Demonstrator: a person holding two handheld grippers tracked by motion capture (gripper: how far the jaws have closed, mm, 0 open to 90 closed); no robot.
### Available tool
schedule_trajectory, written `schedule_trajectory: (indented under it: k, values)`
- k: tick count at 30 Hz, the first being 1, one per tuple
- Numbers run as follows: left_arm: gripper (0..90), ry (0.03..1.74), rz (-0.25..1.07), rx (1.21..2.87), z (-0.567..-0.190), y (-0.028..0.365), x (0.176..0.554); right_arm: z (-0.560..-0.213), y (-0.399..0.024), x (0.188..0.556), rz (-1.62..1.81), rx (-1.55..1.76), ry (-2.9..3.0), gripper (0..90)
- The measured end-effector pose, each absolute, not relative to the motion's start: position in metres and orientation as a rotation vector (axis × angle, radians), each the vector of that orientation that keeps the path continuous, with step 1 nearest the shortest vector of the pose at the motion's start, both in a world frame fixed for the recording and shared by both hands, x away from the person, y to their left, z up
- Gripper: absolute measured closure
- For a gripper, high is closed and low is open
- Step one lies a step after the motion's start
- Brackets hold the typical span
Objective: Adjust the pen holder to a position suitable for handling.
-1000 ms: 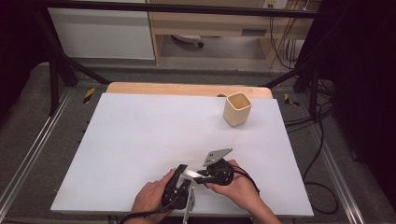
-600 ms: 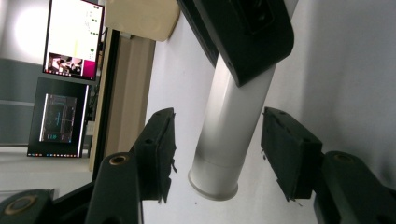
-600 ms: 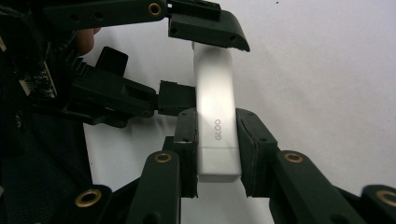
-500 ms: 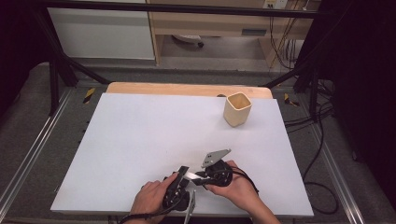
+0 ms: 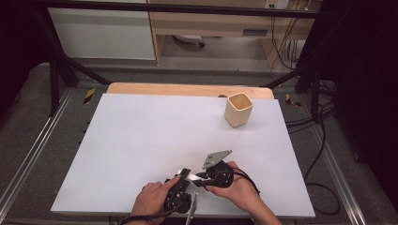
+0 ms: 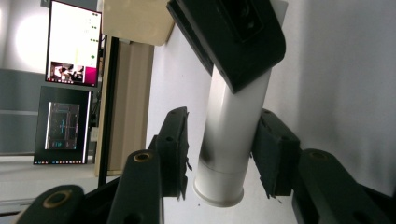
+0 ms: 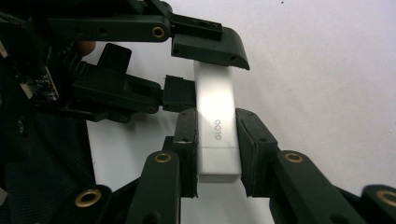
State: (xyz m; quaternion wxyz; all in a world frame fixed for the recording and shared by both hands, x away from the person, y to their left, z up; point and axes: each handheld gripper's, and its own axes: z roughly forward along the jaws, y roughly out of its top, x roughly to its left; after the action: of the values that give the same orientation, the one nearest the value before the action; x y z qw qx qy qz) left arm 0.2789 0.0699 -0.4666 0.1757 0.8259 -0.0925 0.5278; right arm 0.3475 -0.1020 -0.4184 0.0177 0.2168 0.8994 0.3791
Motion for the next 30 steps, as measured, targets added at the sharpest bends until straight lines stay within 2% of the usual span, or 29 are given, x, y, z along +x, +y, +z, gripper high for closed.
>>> schedule_trajectory:
  k: [12, 16, 19, 30]
  values:
    - [66.8, -0.314, 1.519, 2.369, -0.4646, 0.0703, 0.2767, -0.4180, -0.1040, 0.3482, 1.211, 0.688, 2.786, 70.4]
    - [67.6, -0.330, 1.515, 2.381, -0.4647, 0.0702, 0.2764, -0.4182, -0.1042, 0.3483, 1.215, 0.685, 2.785, 69.5]
    - [67.8, -0.341, 1.518, 2.387, -0.4649, 0.0699, 0.2766, -0.4182, -0.1039, 0.3479, 1.235, 0.676, 2.775, 64.4]
    - [67.8, -0.325, 1.527, 2.385, -0.4631, 0.0727, 0.2788, -0.4181, -0.1050, 0.3472, 1.220, 0.681, 2.773, 61.9]
